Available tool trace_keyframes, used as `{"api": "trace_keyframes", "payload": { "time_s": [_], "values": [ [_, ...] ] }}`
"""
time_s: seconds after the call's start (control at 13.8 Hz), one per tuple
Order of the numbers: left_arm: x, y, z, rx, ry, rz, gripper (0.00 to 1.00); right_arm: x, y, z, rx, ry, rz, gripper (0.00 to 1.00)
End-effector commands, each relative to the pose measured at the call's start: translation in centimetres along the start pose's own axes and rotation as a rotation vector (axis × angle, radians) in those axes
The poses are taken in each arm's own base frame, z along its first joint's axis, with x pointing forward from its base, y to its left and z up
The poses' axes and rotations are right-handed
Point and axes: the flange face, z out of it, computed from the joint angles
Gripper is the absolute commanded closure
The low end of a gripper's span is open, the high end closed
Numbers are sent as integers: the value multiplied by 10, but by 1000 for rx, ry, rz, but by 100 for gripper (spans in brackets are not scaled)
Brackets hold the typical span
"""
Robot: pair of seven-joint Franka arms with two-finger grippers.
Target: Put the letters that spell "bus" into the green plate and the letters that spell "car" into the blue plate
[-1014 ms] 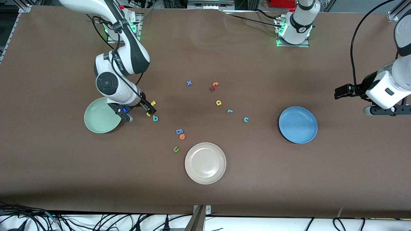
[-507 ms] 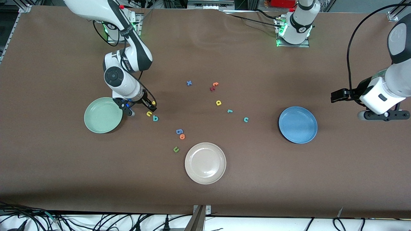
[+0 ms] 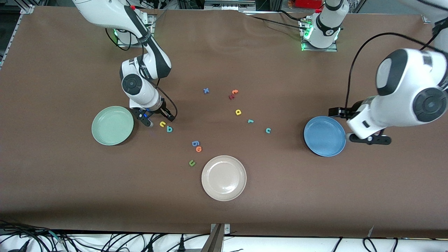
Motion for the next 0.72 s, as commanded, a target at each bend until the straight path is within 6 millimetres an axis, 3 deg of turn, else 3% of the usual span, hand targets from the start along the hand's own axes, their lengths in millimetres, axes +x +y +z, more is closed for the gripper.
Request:
{"api": "trace_keyframes", "payload": {
  "time_s": [0.0, 0.22, 0.43, 0.58, 0.65],
  "values": [
    [14, 42, 21, 5, -29, 55, 0, -3, 1, 1, 12, -2, -1, 38],
    [35, 94, 58, 34, 8, 127, 0, -3, 1, 1, 12, -2, -4, 44],
    [52, 119, 92, -17, 43, 143, 0, -3, 1, 2, 12, -2, -4, 44],
    [47, 147, 114, -6, 50, 145, 0, -4, 3, 3, 16, 1, -6, 44],
    [47, 147, 120, -10, 59, 122, 0, -3, 5, 5, 19, 5, -8, 44]
  ]
}}
